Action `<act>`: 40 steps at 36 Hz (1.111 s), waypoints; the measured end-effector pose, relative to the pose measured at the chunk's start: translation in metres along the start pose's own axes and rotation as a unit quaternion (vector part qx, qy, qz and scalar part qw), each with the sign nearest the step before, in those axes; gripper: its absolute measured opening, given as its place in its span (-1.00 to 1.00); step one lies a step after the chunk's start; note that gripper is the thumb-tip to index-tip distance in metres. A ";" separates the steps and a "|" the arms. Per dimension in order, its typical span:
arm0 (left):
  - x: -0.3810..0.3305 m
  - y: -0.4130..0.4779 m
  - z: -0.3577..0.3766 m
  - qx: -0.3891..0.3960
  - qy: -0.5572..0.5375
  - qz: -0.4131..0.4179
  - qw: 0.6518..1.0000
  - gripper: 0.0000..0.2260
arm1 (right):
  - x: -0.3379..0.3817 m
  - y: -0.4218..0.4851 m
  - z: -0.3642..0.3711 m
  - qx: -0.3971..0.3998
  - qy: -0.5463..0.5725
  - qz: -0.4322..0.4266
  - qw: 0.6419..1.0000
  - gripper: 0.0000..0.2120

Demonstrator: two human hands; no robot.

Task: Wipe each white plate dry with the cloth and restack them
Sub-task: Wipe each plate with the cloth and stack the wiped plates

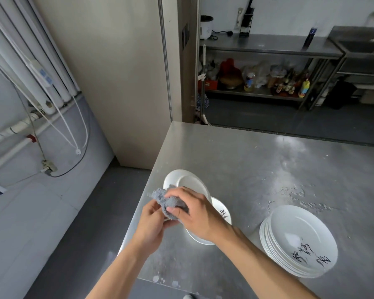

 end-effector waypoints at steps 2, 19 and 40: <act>-0.004 0.002 -0.006 -0.011 -0.016 0.007 1.000 -0.69 | -0.003 -0.005 0.001 -0.001 -0.008 -0.014 1.000 -0.72; -0.019 0.004 -0.026 -0.046 -0.093 0.007 0.995 -0.71 | -0.079 -0.044 -0.018 -0.079 -0.151 0.147 0.974 -0.72; -0.019 0.014 0.004 -0.101 -0.132 -0.098 0.981 -0.88 | -0.044 -0.036 -0.024 -0.137 -0.377 0.027 0.916 -0.85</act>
Point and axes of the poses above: each hand's wrist, its own y-axis towards the middle knuckle, its own z-axis out of the palm, x = y × z, the point moved 2 cm from there along y, towards the middle knuckle, and after that the axes turned 4 degrees about -y, right-handed, at the moved point
